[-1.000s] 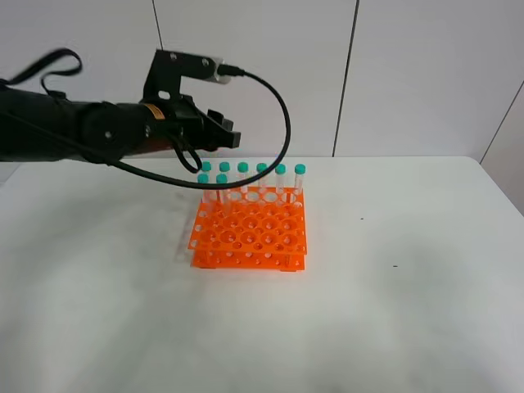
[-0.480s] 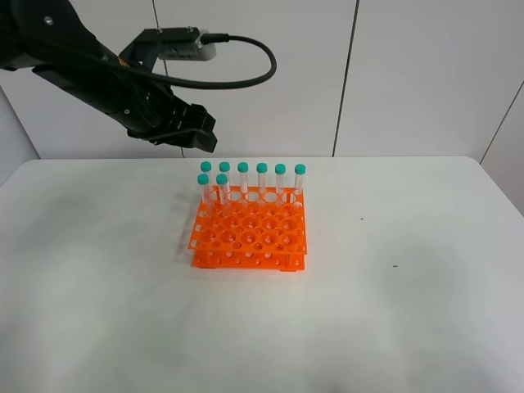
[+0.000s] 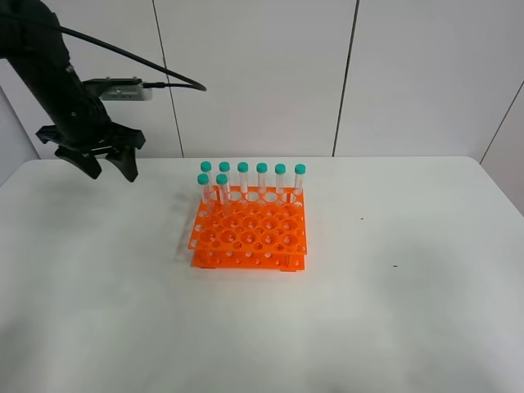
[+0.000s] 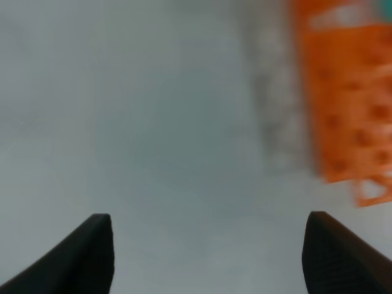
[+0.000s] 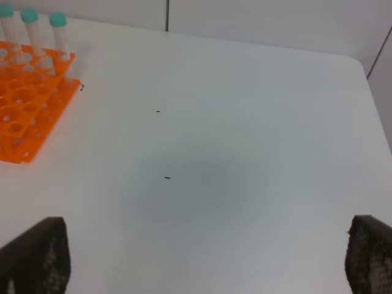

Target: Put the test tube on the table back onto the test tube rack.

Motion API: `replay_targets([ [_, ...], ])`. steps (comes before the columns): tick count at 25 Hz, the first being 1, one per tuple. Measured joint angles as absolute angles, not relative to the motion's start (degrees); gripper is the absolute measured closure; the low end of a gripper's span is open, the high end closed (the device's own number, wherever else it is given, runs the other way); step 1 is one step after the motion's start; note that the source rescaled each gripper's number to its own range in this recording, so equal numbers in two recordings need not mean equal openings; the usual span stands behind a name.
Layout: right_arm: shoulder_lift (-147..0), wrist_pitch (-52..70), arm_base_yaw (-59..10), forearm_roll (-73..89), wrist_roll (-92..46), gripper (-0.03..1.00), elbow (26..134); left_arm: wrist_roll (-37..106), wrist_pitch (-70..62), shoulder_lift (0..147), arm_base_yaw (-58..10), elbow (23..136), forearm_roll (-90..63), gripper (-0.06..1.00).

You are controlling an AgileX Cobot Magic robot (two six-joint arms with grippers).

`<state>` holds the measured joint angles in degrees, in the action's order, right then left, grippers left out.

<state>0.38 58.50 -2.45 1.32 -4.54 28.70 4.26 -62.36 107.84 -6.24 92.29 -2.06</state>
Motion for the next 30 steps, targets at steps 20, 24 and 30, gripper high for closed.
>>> replay_targets([
  [20, 0.4, 58.5, -2.4, 1.3, -4.5, -0.03, 28.7, 3.4, -67.4, 94.5, 0.5, 72.4, -2.2, -0.06],
  [24, 0.4, 58.5, -2.4, 1.3, -4.5, -0.03, 28.7, 3.5, -67.4, 81.2, 0.5, 59.3, -2.2, -0.06],
  [30, 0.4, 58.5, -2.4, 1.3, -4.5, -0.03, 28.7, 3.5, -67.3, 57.9, 0.5, 40.3, -2.2, -0.06],
])
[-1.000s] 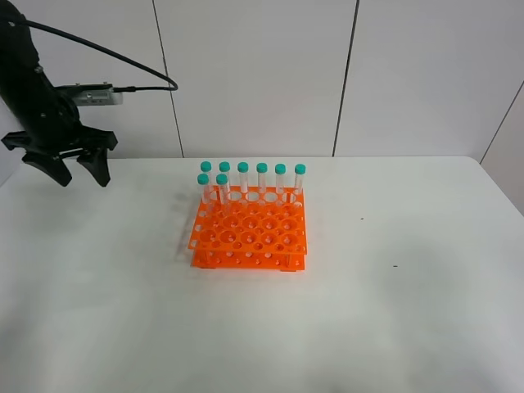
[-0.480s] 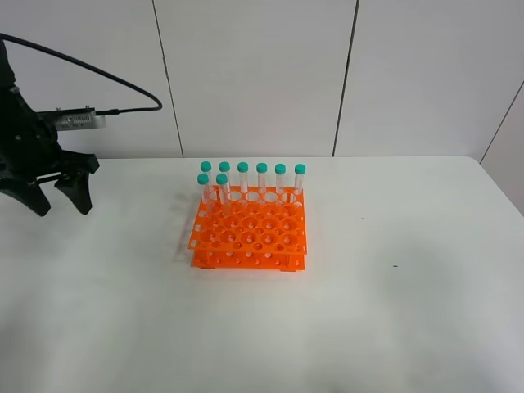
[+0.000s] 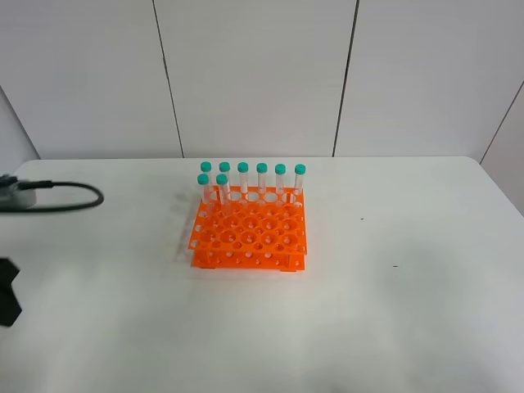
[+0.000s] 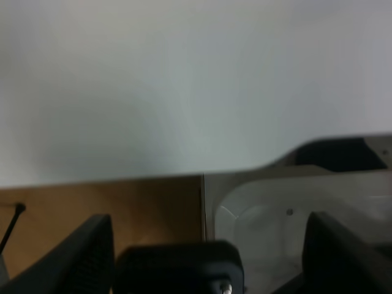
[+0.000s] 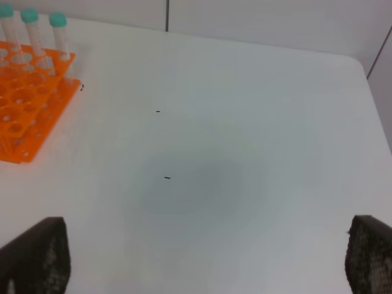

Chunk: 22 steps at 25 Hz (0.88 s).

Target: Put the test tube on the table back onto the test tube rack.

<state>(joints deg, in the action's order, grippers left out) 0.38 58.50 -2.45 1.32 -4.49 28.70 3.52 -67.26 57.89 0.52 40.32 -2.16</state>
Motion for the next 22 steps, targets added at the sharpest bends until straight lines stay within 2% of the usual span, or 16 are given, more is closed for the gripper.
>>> replay_targets([
  [6, 0.4, 58.5, -2.4, 1.3, -4.5, -0.03, 28.7, 3.6, -62.6, 33.8, 0.5, 29.8, -2.2, -0.06],
  [11, 0.4, 58.5, -2.4, 1.3, -4.5, -0.03, 28.7, 3.6, -60.5, 18.7, 0.5, 28.5, -2.2, -0.06],
  [16, 0.4, 58.5, -2.4, 1.3, -4.5, -0.03, 28.7, 3.6, -60.5, 11.5, 0.5, 28.4, -2.2, -0.06],
  [22, 0.4, 58.5, -2.4, 1.3, -4.5, -0.03, 28.7, 3.6, -60.6, 9.5, -0.6, 28.4, -2.3, -0.06],
])
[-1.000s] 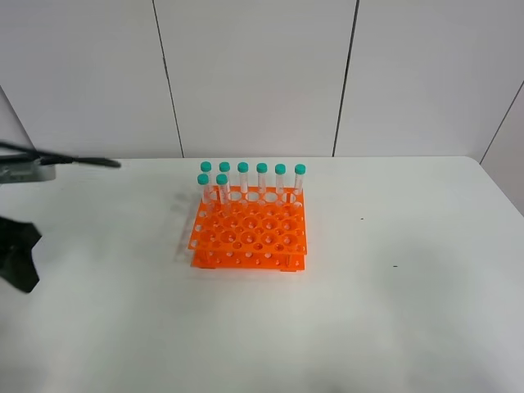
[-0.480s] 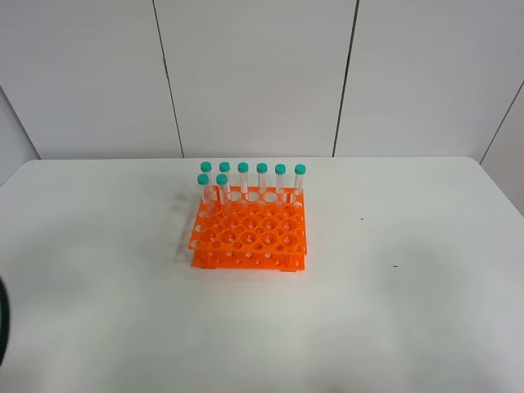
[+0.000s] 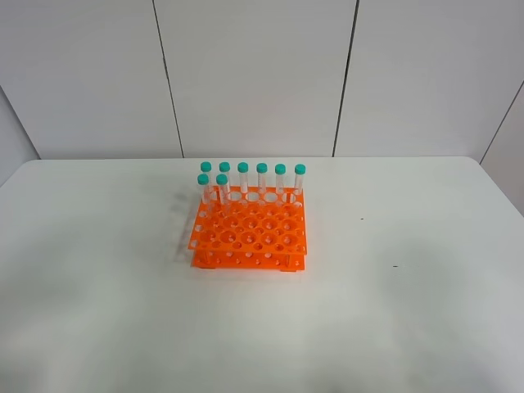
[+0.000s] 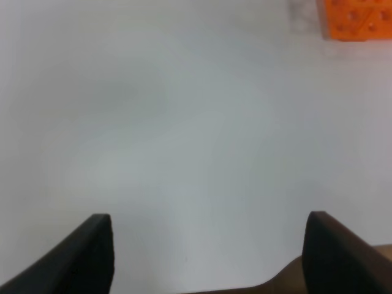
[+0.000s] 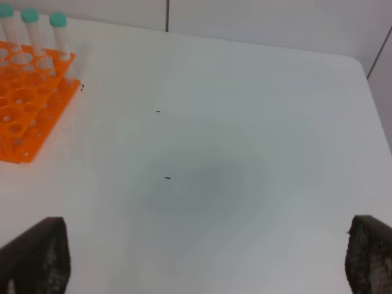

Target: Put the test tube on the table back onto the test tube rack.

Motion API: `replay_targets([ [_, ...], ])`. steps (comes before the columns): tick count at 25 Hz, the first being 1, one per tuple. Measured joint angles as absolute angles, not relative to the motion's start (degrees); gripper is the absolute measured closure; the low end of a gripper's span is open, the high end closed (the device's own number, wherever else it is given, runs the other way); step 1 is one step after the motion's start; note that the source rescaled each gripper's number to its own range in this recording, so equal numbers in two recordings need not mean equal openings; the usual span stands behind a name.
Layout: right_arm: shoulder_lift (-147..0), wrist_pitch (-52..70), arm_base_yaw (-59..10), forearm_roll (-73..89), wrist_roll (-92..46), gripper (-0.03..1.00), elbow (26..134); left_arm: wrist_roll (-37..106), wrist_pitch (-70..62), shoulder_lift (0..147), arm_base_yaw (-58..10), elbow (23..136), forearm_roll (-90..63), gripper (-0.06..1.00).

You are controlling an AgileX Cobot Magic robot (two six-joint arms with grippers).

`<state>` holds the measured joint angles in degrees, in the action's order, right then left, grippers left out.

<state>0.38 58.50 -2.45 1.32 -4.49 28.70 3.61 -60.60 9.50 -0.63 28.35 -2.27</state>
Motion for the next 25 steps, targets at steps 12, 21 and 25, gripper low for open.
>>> replay_targets([
  [12, 0.4, 58.5, -2.4, 1.3, -4.5, -0.03, 28.7, 3.6, -60.6, -0.1, -1.2, 28.4, -2.3, -0.06],
  [21, 0.4, 58.5, -2.4, 1.3, -4.5, -0.03, 28.7, 3.6, -60.7, -0.2, -1.2, 28.4, -2.3, -0.06],
  [25, 0.4, 58.5, -2.4, 1.3, -4.5, -0.03, 28.7, 3.6, -60.7, -0.2, -1.2, 28.4, -2.3, -0.06],
])
